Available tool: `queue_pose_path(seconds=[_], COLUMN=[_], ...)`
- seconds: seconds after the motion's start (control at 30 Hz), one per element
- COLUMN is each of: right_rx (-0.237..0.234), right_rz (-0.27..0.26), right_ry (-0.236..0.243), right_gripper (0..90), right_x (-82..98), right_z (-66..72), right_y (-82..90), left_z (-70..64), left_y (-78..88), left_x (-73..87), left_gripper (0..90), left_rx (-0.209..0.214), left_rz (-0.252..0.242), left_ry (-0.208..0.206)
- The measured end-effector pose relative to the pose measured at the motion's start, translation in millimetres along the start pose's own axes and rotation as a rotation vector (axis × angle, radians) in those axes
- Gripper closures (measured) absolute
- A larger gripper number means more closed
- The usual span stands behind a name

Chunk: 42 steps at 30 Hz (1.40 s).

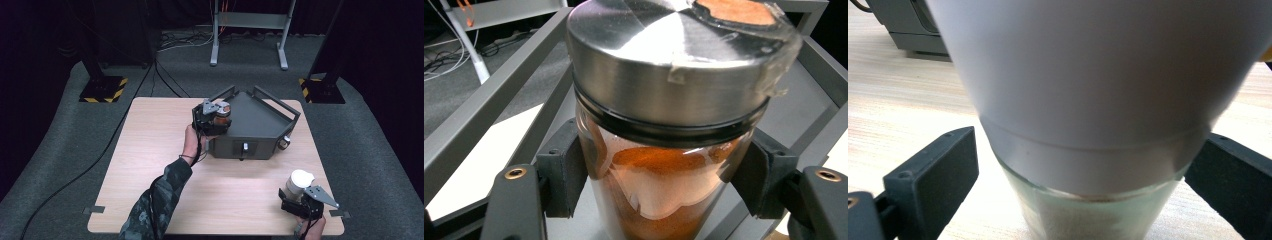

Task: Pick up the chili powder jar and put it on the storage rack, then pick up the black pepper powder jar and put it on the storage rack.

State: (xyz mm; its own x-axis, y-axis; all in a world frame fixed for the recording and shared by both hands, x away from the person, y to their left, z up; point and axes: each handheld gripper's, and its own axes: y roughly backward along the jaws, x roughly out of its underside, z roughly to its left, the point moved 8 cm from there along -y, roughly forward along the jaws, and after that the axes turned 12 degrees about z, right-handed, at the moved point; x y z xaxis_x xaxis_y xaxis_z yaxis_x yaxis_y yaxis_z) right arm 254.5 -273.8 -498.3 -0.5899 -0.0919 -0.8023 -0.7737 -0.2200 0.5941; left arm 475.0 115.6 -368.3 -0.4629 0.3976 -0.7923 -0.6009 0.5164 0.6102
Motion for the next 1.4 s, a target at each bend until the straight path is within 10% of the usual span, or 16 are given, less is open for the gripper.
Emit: queue_pose_path(seconds=[0.5,0.83,1.17,1.4], right_rx=[0.006,0.007,0.011,0.015], right_rz=[0.002,0.007,0.006,0.007], right_ry=[0.003,0.005,0.003,0.004], right_gripper=[0.1,0.1,0.1,0.1], right_x=[-0.2,-0.9,-0.7,-0.8], right_z=[0.9,1.1,1.6,2.2], right_y=[-0.1,-0.6,-0.4,-0.6], left_z=[3.5,-8.1,-7.0,-3.0], left_y=[32.4,55.9,73.1,73.1], left_x=[7.2,52.1,98.3,140.7], left_gripper=[2.9,0.2,0.4,0.4], left_rx=[0.052,-0.008,-0.014,-0.017], left_rz=[0.073,0.126,0.148,0.25], left_ry=[-0.036,-0.123,-0.098,-0.07])
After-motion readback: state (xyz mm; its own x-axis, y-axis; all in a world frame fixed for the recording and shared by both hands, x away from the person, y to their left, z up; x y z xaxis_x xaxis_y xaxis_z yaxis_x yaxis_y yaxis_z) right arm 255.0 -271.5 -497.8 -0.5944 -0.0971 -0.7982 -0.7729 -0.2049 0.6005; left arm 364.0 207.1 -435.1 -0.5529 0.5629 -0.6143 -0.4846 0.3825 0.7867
